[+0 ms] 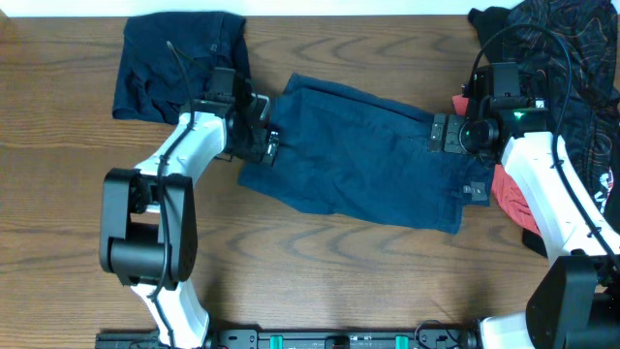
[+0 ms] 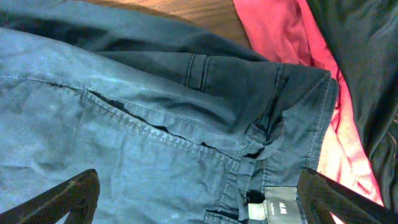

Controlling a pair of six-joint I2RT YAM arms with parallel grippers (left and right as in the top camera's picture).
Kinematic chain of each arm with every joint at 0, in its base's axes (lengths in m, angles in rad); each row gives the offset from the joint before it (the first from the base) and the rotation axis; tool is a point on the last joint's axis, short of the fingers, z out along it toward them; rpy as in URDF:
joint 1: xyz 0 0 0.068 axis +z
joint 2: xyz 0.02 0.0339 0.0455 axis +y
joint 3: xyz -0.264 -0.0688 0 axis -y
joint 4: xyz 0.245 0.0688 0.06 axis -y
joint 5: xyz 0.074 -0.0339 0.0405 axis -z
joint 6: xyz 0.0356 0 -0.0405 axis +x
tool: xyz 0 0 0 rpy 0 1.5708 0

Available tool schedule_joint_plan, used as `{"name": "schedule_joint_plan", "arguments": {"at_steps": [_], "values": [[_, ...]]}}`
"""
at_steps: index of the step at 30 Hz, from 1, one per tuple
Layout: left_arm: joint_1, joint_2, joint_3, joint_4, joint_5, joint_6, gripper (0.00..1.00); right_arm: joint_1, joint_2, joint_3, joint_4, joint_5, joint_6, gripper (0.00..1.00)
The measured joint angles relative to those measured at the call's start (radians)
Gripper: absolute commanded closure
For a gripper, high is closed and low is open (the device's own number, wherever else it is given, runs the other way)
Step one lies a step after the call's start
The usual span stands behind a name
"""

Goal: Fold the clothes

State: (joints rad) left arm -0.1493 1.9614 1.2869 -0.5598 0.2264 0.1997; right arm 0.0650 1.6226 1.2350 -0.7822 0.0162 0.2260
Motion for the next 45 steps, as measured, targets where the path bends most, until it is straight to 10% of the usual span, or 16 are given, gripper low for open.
{"name": "schedule_joint_plan", "arguments": {"at_steps": [6, 15, 41, 45], "values": [[0.000, 0.028, 0.000, -0.021, 0.011, 0.011, 0.04, 0.000, 0.000, 0.000, -0.002, 0.000, 0.000, 0.01], [-0.009, 0.034, 0.000, -0.072, 0.040, -0.024, 0.94, 0.000, 0.000, 0.000, -0.001, 0.000, 0.000, 0.02], [0.271, -0.140, -0.002, -0.348, -0.039, -0.413, 0.94, 0.031, 0.006, 0.000, 0.005, -0.132, 0.039, 0.30], [0.266, -0.151, -0.002, -0.379, -0.055, -0.414, 0.94, 0.042, 0.056, 0.000, 0.008, -0.196, 0.055, 0.60]]}}
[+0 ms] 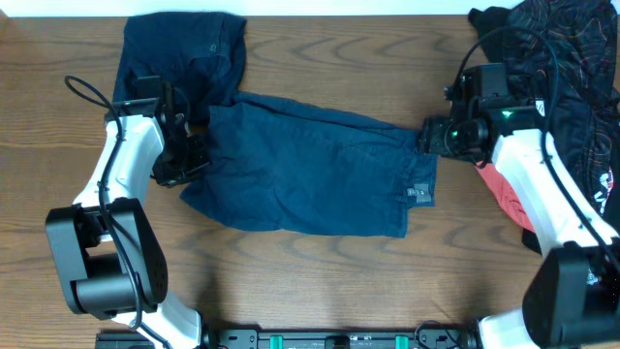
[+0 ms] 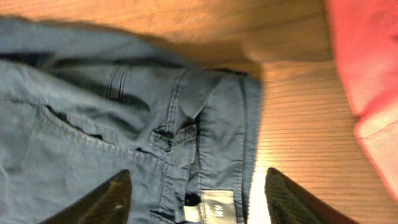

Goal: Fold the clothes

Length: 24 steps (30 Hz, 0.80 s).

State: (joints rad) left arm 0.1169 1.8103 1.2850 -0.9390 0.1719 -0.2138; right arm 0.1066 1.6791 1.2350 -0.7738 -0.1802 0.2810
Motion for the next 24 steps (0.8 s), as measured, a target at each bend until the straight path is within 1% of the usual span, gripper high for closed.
{"name": "schedule_joint_plan", "arguments": {"at_steps": [1, 2, 3, 4, 9, 18, 24], "values": [[0.000, 0.000, 0.000, -0.005, -0.002, 0.000, 0.94, 0.004, 0.020, 0.000, 0.002, -0.018, 0.002, 0.71], [0.000, 0.000, 0.000, -0.006, -0.003, 0.000, 0.94, 0.009, 0.042, 0.000, 0.004, -0.039, 0.003, 0.85], [0.000, 0.000, 0.000, -0.005, -0.003, 0.000, 0.94, 0.013, 0.064, 0.000, 0.006, -0.054, 0.009, 0.96], [0.000, 0.000, 0.000, -0.006, -0.004, 0.000, 0.94, 0.016, 0.079, 0.000, 0.008, -0.064, 0.006, 0.99], [0.000, -0.043, -0.002, -0.006, -0.007, 0.000, 0.94, 0.021, 0.153, 0.000, 0.028, -0.107, 0.015, 0.99], [-0.004, -0.292, -0.002, -0.030, -0.015, 0.000, 0.94, 0.029, 0.277, 0.000, 0.085, -0.144, 0.015, 0.99], [-0.067, -0.320, -0.002, -0.026, -0.026, 0.001, 0.94, 0.030, 0.309, 0.002, 0.107, -0.182, 0.015, 0.99]]}}
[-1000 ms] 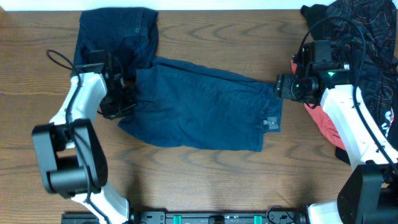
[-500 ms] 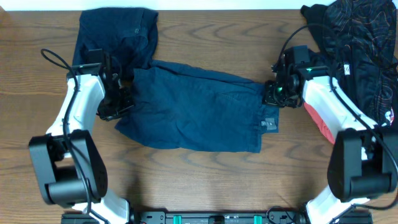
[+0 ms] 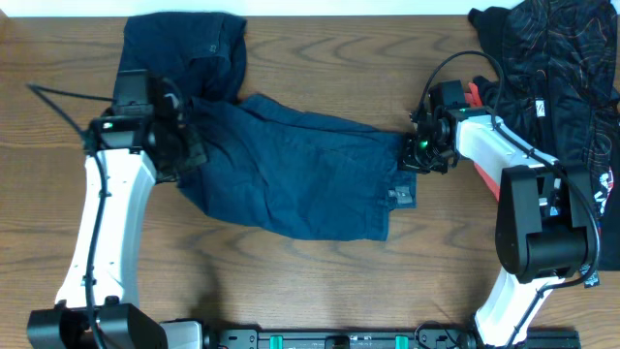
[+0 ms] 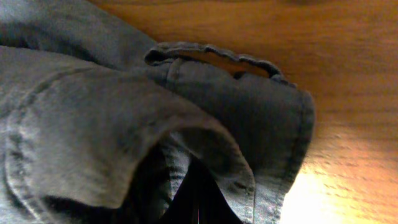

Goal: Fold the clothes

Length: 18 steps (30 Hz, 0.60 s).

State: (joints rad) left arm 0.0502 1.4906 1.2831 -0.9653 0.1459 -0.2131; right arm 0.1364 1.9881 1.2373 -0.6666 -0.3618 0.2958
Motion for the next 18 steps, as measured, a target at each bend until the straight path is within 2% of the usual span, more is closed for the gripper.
{"name": "schedule_joint_plan", "arguments": {"at_steps": [4, 7, 9, 13, 15, 18], "values": [[-0.048, 0.002, 0.000, 0.009, -0.032, 0.000, 0.94, 0.000, 0.002, 0.001, 0.001, -0.008, -0.001, 0.99], [-0.050, 0.002, 0.000, 0.010, -0.073, -0.001, 0.94, -0.002, 0.000, 0.001, -0.018, -0.026, -0.018, 0.89], [-0.048, 0.002, 0.000, 0.009, -0.098, -0.001, 0.94, -0.005, -0.009, 0.000, -0.049, -0.037, -0.028, 0.76], [-0.047, 0.002, 0.000, 0.008, -0.126, -0.001, 0.94, -0.015, -0.067, -0.002, -0.123, -0.043, -0.053, 0.43], [-0.047, 0.002, 0.000, 0.008, -0.132, 0.000, 0.93, -0.019, -0.122, -0.002, -0.154, -0.038, -0.065, 0.33], [-0.047, 0.002, 0.000, 0.008, -0.151, 0.001, 0.67, -0.022, -0.186, -0.001, -0.163, -0.033, -0.074, 0.30]]}}
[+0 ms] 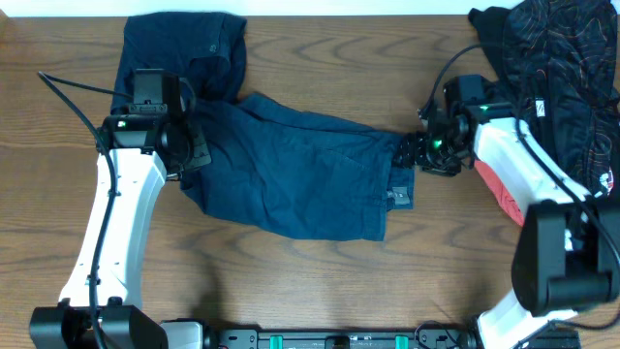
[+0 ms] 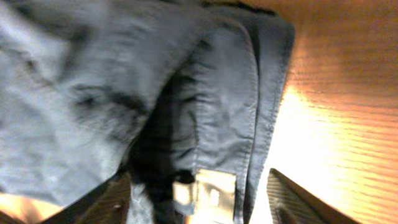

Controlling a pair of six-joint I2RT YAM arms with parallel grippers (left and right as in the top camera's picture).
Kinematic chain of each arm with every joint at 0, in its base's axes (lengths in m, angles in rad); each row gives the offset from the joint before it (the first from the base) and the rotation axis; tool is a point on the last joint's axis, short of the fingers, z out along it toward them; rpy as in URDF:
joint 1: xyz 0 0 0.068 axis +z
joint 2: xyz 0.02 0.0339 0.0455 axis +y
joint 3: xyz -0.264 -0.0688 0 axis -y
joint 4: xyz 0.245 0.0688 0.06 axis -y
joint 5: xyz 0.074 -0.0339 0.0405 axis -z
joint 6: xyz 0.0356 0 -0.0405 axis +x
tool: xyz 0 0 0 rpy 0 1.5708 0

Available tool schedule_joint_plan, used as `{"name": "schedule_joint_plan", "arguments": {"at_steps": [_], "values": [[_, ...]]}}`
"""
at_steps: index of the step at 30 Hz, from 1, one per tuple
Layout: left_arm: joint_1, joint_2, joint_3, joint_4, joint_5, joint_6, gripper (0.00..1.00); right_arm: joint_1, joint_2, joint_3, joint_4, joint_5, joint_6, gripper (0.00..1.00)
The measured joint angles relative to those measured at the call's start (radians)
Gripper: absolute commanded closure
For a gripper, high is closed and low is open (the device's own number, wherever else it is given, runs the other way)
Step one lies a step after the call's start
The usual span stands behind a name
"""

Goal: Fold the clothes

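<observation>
The dark blue shorts (image 1: pixel 300 174) lie flat across the middle of the table, with the waistband and its white label (image 2: pixel 214 193) at their right end. My right gripper (image 1: pixel 415 150) hovers at that waistband corner. In the right wrist view its fingers (image 2: pixel 112 199) are spread wide, the gripper (image 2: pixel 198 182) open with the label between them and nothing pinched. My left gripper (image 1: pixel 186 147) rests at the shorts' left edge. Its fingers are hidden under the wrist.
A folded dark blue garment (image 1: pixel 179 53) lies at the back left, touching the shorts' top left corner. A heap of dark patterned clothes (image 1: pixel 557 58) and a red garment (image 1: pixel 504 189) sit at the right edge.
The right gripper was pressed close on the waistband fold with no fingers in view. Now it stands back with its fingers spread. The shorts have stayed put; the left arm has shifted slightly.
The shorts first lay right of centre, with a gripper at each end and the right one open over the waistband. Then they lay further left, away from the red garment, then further left again. They rest there now, with the right gripper open.
</observation>
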State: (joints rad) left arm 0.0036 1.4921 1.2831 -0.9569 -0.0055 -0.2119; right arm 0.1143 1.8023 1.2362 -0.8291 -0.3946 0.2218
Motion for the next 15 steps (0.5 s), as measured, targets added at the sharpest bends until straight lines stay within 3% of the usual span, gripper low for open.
{"name": "schedule_joint_plan", "arguments": {"at_steps": [7, 15], "values": [[0.001, 0.000, 0.000, 0.000, -0.034, -0.005, 0.30, 0.000, 0.027, -0.006, 0.012, 0.002, -0.003, 0.28], [0.001, 0.000, 0.000, 0.023, -0.044, -0.005, 0.27, -0.001, 0.054, -0.114, 0.137, 0.002, -0.013, 0.21]]}}
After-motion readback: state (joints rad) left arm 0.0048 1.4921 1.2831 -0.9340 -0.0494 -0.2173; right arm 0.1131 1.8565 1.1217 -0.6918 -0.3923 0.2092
